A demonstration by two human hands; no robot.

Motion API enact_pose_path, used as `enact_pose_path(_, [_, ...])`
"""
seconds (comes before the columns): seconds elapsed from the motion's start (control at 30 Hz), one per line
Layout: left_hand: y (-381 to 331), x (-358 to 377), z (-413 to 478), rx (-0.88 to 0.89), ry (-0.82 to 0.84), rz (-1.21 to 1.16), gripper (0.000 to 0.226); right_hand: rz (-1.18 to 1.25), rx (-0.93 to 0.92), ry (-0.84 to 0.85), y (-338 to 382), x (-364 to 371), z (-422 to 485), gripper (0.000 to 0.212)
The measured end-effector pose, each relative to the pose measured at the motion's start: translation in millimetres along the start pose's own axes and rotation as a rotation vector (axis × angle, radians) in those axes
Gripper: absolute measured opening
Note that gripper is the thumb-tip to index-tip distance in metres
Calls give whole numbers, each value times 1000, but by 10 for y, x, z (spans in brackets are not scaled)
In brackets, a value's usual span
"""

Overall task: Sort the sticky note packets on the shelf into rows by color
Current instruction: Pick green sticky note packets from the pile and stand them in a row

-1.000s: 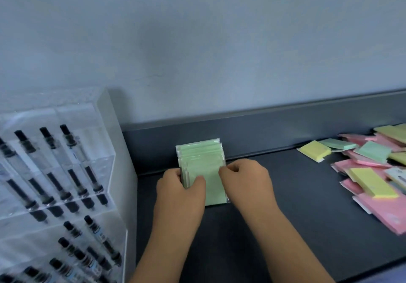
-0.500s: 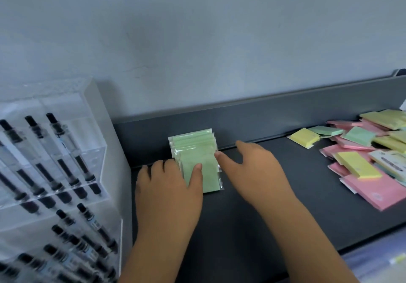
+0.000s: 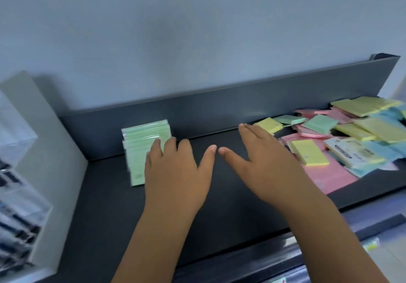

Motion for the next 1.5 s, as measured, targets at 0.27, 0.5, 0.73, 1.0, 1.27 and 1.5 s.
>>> enact_pose_path(0.27, [-1368,550,-48,90,75,-104,73,-55,33,-3,-1232,-523,-166,71])
enact_pose_path(0.5, [-1953,789,-75,94,62,-105,64,-52,48,18,-1832,-749,-191,61])
enact_pose_path(0.73, [-2261,843,121,153,13,-88,66,1,63,-43,-2106,-854,-124,61])
enact_pose_path(1.0, [-2572,923,461,129,32,-32,71,61,121,-101,-2698,-1237,95,64])
enact_pose_path(1.27, [-3393,1294,755,53,158,30,59,116,168,-69,-3691,-1718,220,63])
enact_pose_path(1.5, [-3722,1665,939,-167,189,46,36,162,55,36,-4274,-1955,341,52])
Point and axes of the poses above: each hand's wrist, its own z-axis towards the middle knuckle, its own x-axis out of the palm, y = z × x, the point moved 10 cm from there along z, towards the middle knuckle, and after that the axes turned 6 degrees about y, right-handed, at the moved point
